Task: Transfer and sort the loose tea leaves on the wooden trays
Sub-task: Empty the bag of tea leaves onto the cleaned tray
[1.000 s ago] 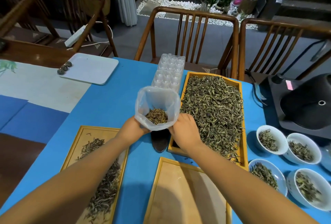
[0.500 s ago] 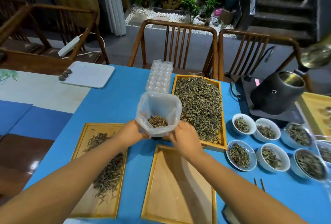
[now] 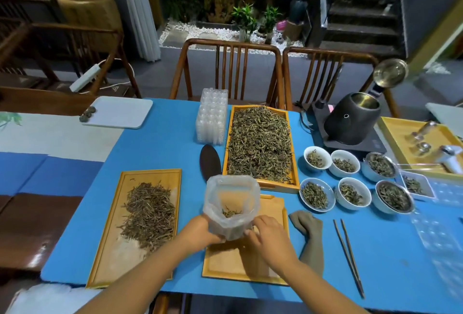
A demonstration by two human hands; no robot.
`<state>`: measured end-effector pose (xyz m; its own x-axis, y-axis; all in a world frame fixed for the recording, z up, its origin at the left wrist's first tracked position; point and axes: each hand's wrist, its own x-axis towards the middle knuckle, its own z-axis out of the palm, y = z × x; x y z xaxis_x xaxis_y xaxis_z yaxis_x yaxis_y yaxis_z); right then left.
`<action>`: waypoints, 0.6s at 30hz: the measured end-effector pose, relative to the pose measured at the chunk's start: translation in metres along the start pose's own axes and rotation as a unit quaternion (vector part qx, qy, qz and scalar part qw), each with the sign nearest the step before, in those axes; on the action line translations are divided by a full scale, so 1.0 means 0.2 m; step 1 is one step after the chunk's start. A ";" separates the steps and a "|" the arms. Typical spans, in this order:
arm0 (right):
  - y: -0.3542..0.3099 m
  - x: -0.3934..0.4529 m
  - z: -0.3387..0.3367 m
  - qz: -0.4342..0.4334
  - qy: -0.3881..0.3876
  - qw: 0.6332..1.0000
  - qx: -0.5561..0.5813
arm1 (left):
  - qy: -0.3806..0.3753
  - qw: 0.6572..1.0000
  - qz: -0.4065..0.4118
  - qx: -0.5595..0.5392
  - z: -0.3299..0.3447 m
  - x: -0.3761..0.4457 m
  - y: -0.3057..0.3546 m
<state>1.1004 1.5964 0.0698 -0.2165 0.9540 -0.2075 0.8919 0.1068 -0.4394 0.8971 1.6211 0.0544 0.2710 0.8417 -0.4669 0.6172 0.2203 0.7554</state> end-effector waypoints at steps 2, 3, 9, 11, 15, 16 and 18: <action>0.02 -0.06 0.02 0.017 -0.017 1.000 0.019 | -0.026 0.999 -0.018 0.005 0.04 -0.03 -0.01; 0.02 -0.08 0.03 0.026 -0.027 0.999 0.028 | -0.036 0.999 -0.023 0.007 0.05 -0.04 -0.02; 0.05 -0.21 0.04 0.083 -0.067 0.988 0.111 | -0.114 0.992 -0.017 -0.059 0.11 -0.09 -0.02; 0.07 -0.24 0.05 0.092 -0.065 0.984 0.138 | -0.132 0.989 -0.024 -0.065 0.12 -0.10 -0.01; 0.09 -0.28 0.05 0.134 -0.077 0.971 0.185 | -0.173 0.981 -0.041 -0.084 0.17 -0.11 0.01; 0.10 -0.28 0.05 0.145 -0.084 0.967 0.191 | -0.181 0.978 -0.053 -0.085 0.18 -0.11 0.02; 0.12 -0.30 0.05 0.159 -0.093 0.961 0.205 | -0.193 0.975 -0.068 -0.089 0.19 -0.11 0.03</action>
<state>1.1303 1.5393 0.0626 -0.0598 0.8489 -0.5251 0.7020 -0.3382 -0.6267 0.9225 1.5852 0.0524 0.4743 0.5577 -0.6811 0.5379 0.4289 0.7258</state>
